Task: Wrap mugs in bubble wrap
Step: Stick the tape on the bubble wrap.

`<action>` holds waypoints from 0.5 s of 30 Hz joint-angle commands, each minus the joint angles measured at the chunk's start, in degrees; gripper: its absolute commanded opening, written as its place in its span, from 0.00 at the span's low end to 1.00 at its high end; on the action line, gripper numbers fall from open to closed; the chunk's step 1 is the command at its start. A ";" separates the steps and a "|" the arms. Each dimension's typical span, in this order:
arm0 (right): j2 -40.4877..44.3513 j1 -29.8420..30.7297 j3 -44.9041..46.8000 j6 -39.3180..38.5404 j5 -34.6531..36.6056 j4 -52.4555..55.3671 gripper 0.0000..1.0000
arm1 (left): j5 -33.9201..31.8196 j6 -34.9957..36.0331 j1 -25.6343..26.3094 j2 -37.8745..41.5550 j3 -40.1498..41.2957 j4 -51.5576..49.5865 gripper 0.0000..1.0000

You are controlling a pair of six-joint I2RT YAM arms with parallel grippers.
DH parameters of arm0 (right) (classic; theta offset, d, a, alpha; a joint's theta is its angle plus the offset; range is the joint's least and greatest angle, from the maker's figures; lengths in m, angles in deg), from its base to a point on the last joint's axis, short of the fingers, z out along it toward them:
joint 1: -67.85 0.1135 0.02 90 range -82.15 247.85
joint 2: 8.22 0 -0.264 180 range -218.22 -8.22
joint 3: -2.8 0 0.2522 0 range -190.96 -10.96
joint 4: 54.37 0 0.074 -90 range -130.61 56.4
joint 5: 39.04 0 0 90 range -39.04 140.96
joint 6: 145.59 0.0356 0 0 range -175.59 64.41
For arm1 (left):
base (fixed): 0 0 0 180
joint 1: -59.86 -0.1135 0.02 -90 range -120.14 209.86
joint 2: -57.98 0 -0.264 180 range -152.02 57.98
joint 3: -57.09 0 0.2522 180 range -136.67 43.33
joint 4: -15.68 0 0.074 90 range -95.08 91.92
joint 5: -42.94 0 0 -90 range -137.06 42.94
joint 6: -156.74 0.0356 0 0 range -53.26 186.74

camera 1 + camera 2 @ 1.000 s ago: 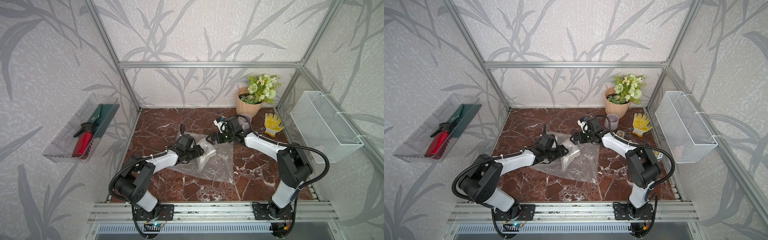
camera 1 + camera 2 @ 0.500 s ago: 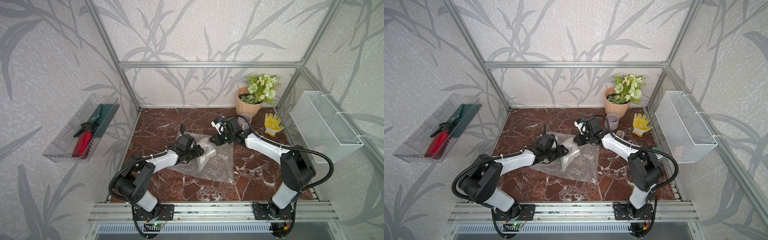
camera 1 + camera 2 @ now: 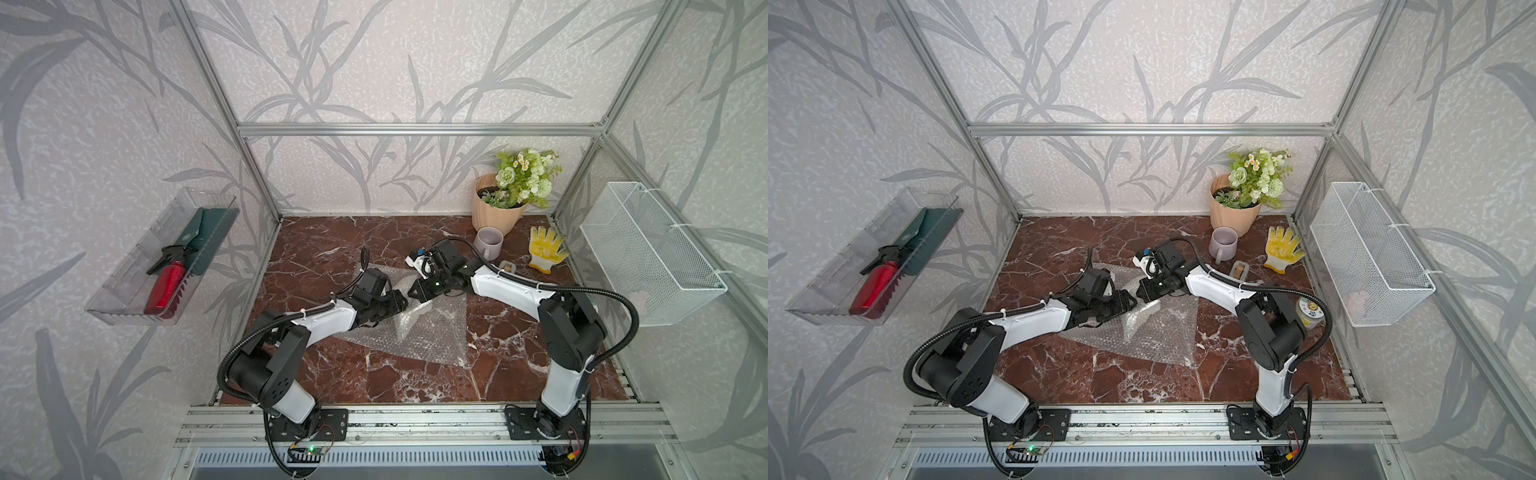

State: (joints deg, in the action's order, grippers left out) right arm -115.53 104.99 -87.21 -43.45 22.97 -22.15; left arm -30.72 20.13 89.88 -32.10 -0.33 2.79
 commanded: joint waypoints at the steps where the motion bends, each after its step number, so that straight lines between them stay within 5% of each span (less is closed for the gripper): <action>1: -1.47 0.30 -3.10 -0.30 -1.30 0.75 0.00 | -1.13 0.74 0.31 -0.90 1.17 -4.64 0.66; 15: -7.62 0.30 -9.62 2.30 -0.17 0.95 0.00 | -1.08 0.86 0.32 -1.23 1.05 -4.84 0.66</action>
State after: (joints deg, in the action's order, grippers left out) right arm -121.43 105.04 -94.83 -41.64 20.09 -22.12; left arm -30.72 20.11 89.86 -32.10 -0.33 2.83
